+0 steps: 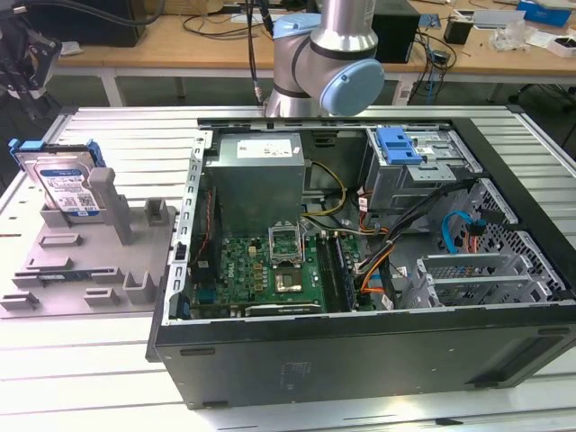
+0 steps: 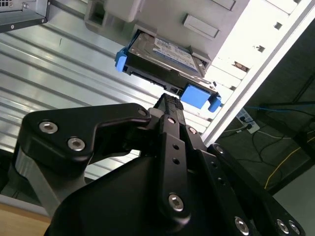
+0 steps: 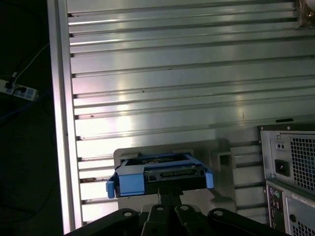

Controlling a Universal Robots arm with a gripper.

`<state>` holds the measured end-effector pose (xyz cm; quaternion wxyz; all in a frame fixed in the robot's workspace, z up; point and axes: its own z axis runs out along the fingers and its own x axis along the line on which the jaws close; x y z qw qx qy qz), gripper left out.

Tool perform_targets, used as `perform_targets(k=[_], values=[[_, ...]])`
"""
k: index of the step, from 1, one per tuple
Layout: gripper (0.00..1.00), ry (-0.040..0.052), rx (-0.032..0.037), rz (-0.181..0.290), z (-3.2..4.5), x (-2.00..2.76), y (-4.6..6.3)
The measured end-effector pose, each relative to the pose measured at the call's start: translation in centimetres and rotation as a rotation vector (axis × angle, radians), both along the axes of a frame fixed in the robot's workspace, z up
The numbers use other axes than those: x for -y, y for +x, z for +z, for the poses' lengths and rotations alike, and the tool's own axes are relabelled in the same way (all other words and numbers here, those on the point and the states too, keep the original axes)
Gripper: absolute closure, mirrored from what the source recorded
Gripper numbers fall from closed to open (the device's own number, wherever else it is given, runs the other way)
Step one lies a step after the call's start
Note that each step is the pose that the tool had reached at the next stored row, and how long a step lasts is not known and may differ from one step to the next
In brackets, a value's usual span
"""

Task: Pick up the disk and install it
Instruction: 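Pick up the disk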

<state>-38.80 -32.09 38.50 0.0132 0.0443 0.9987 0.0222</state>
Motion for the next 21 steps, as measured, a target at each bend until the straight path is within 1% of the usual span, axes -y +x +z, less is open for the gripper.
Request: perform_targets(k=[6, 8, 9, 10, 12, 16, 19, 20, 21], values=[[0.89, 0.0000, 0.0000, 0.001, 0.00, -0.01, -0.06], [0.89, -0.0003, -0.0001, 0.010, 0.00, -0.04, -0.07], [0.89, -0.0003, -0.0010, 0.044, 0.00, -0.07, -0.07], [0.89, -0.0003, -0.0016, 0.092, -0.01, -0.08, -0.07], [0.89, -0.0003, -0.0025, 0.156, -0.01, -0.08, -0.07], [0.89, -0.0003, -0.0035, 0.236, -0.02, -0.07, -0.06], [0.89, -0.0011, -0.0047, 0.286, -0.02, -0.09, -0.06], [0.89, -0.0018, -0.0053, 0.304, -0.01, -0.09, -0.06], [0.83, -0.0025, -0.0061, 0.326, -0.02, -0.11, -0.06]])
